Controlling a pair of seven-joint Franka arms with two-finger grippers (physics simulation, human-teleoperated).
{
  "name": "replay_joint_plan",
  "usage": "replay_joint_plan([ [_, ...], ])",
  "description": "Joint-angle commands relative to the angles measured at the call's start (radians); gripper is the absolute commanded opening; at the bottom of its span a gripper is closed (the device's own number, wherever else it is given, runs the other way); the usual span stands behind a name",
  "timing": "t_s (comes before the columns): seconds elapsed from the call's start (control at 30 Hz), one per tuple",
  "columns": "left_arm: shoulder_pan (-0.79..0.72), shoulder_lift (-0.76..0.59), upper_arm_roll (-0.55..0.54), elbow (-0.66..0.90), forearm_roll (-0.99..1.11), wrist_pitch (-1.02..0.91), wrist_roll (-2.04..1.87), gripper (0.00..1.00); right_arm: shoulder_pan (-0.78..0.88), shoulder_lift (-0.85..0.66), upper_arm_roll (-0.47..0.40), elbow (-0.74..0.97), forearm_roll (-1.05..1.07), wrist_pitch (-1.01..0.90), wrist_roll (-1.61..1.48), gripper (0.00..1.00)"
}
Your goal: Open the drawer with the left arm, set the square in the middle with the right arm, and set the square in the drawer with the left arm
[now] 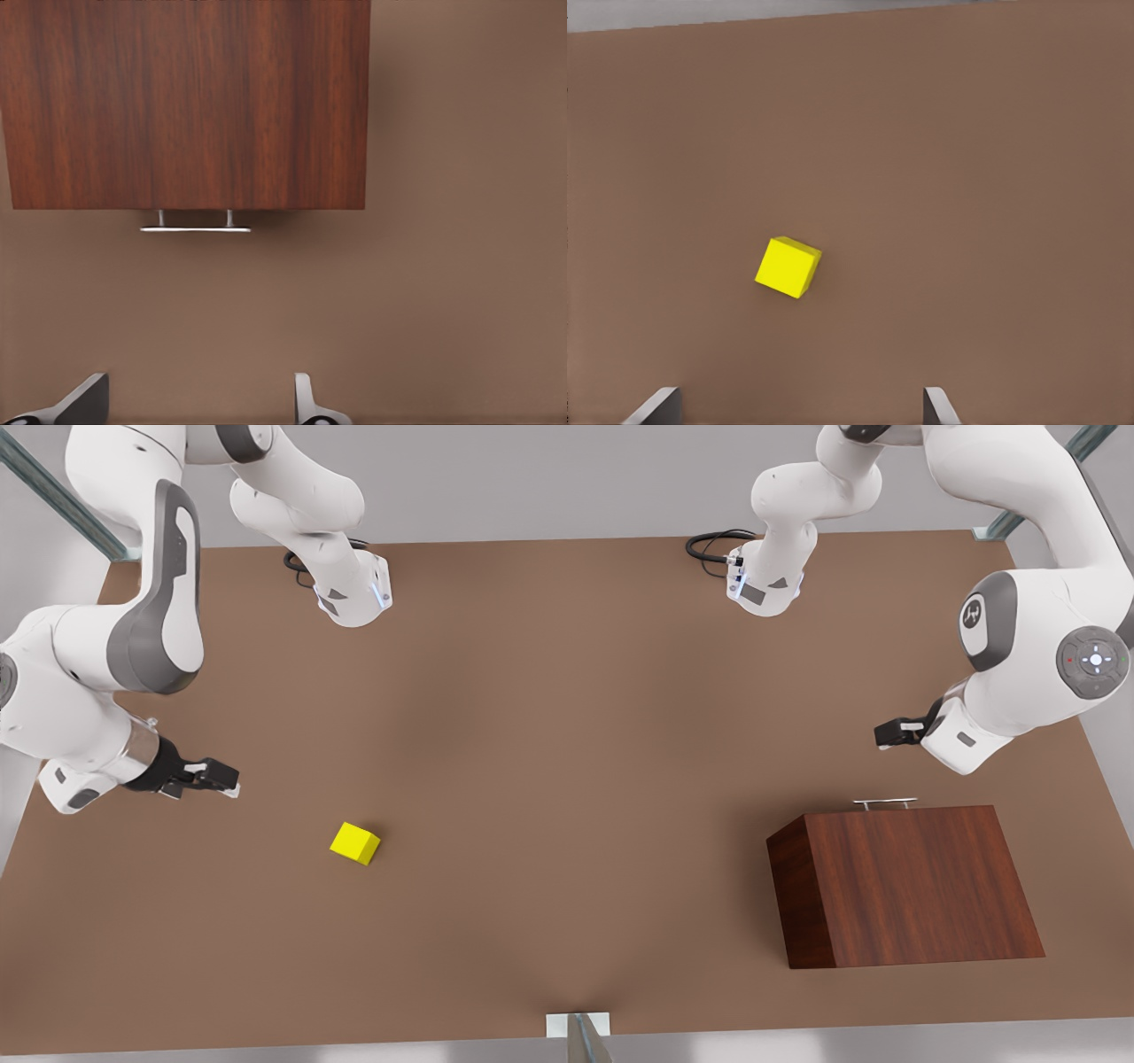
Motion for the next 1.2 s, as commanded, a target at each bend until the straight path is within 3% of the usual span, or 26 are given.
replay_joint_plan([
  [0.0,0.0,0.0,0.0,-0.002,0.002,0.0,0.002,1.0,0.004,0.0,0.009,0.001,0.002,-0.004,-0.002,1.0],
  [0.07,0.0,-0.046,0.038,-0.143,0.002,-0.014,-0.035,1.0,0.004,0.0,0.011,0.002,0.005,-0.036,-0.024,1.0],
  [0.17,0.0,-0.145,0.096,-0.527,0.002,0.421,-0.748,1.0,0.006,0.003,0.011,0.001,0.005,-0.033,-0.021,1.0],
  [0.33,0.0,-0.188,0.132,-0.759,0.0,0.806,-1.006,1.0,0.004,0.004,0.011,-0.001,0.003,-0.032,-0.018,1.0],
  [0.43,0.0,-0.191,0.132,-0.823,0.0,0.98,-1.124,1.0,0.003,0.018,0.009,0.019,-0.037,-0.033,-0.021,1.0],
  [0.6,0.002,-0.171,0.161,-0.84,0.0,1.089,-1.175,1.0,0.001,0.029,0.009,0.021,-0.034,-0.131,-0.016,1.0],
  [0.73,0.006,-0.165,0.167,-0.838,0.002,1.089,-1.238,1.0,0.006,0.035,0.011,0.01,-0.057,-0.096,-0.008,1.0],
  [0.9,0.006,-0.148,0.179,-0.834,0.007,1.118,-1.256,1.0,0.088,0.187,0.011,0.017,-0.041,0.025,0.361,1.0],
  [1.17,0.006,-0.118,0.179,-0.828,0.011,1.159,-1.255,1.0,0.157,0.374,0.014,0.016,-0.029,0.159,0.527,1.0],
])
